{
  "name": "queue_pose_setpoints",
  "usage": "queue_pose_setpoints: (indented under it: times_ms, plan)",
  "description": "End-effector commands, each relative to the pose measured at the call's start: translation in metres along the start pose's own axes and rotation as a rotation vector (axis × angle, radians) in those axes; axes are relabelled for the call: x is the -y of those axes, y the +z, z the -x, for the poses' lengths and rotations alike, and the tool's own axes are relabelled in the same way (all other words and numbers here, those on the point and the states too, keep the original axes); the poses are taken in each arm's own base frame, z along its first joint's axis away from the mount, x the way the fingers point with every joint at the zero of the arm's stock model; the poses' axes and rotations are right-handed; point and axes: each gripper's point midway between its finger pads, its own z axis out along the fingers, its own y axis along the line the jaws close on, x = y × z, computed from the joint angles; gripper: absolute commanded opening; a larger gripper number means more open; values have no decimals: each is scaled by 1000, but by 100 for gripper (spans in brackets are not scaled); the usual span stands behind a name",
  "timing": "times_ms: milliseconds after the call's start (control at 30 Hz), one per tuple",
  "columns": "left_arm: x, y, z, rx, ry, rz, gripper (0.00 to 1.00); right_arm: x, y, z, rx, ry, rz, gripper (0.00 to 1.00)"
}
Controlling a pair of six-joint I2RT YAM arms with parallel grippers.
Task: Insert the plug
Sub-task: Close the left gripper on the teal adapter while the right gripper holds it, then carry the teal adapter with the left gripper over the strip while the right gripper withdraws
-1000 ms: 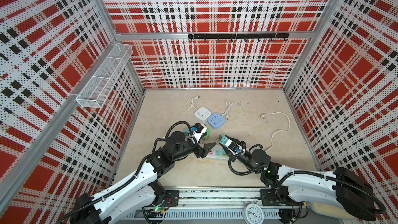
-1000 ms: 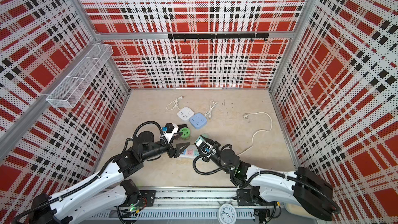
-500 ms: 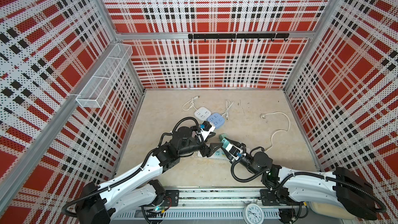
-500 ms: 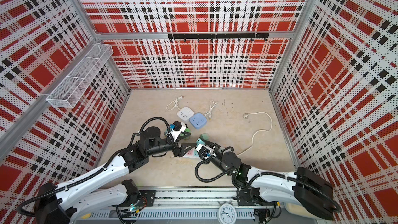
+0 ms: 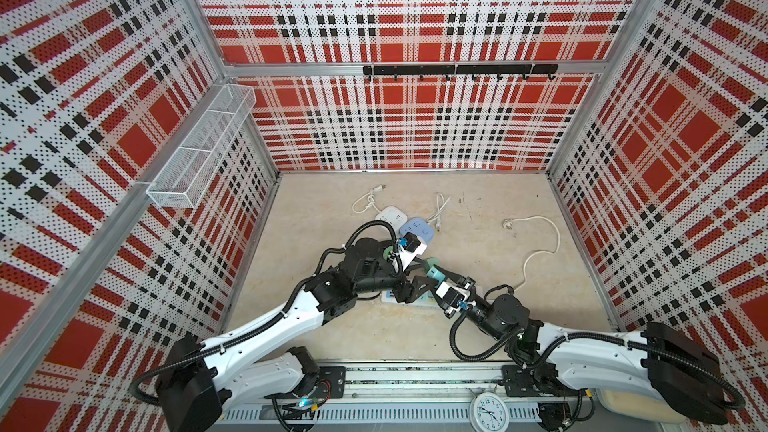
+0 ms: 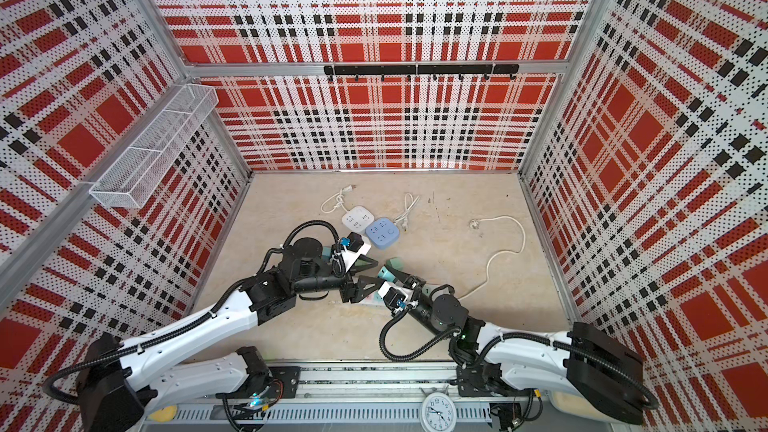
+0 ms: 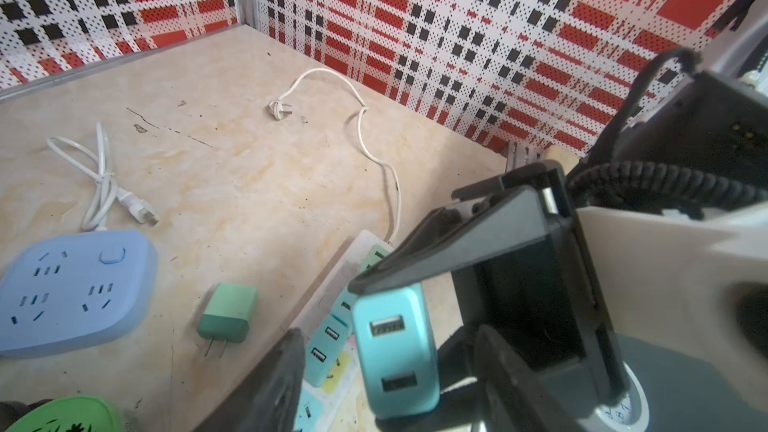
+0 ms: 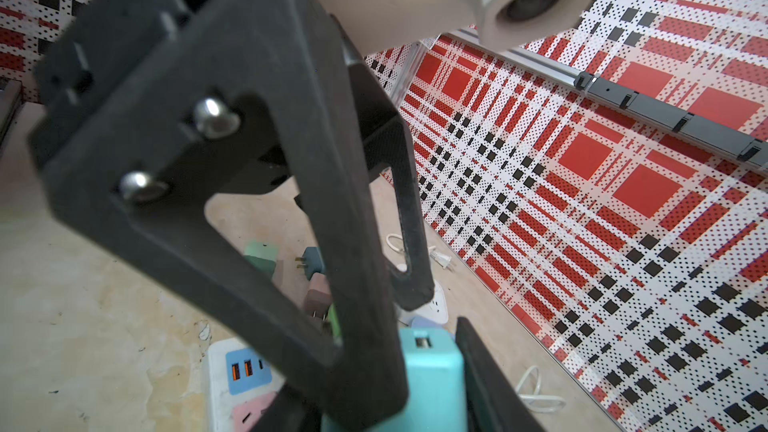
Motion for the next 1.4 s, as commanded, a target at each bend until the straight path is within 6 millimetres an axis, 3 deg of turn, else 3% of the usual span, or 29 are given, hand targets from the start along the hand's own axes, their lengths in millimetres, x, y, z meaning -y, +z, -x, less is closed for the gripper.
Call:
queue_pose_setpoints:
  times_ms: [0,200,467,533,633,733,800,933,1067,1100,1167,1233,1367]
  plan:
    - [6,5,4,-21,17,-30,63,4,-3,20,86,-12,-12,7]
    - [7,14,4,-46,16,-46,48,5,-3,20,90,-22,-19,6]
    - [7,19,-1,-70,28,-62,16,8,-5,26,116,-5,-30,10]
    - [3,19,0,-69,35,-50,7,10,-7,28,126,21,-32,25]
    - [-10,16,1,-62,22,-25,1,13,-11,32,138,69,-36,56]
    - [-31,8,9,-36,-4,12,0,16,-14,35,136,132,-34,83]
    - [-50,0,15,-15,-17,71,0,29,-19,40,143,241,-80,99]
    - [-80,-18,18,12,57,210,0,57,-31,50,135,491,-161,100]
    - [-103,-27,2,-33,247,379,0,84,-45,68,101,777,-202,100]
    - [-102,-27,-2,-49,294,384,0,88,-47,77,116,824,-196,100]
    - [-78,-15,-22,-115,483,244,0,95,-51,91,133,889,-184,100]
    - [-68,-6,-36,-152,610,247,0,103,-53,98,122,930,-198,100]
    - [-57,7,-47,-160,676,188,0,109,-54,113,130,988,-176,100]
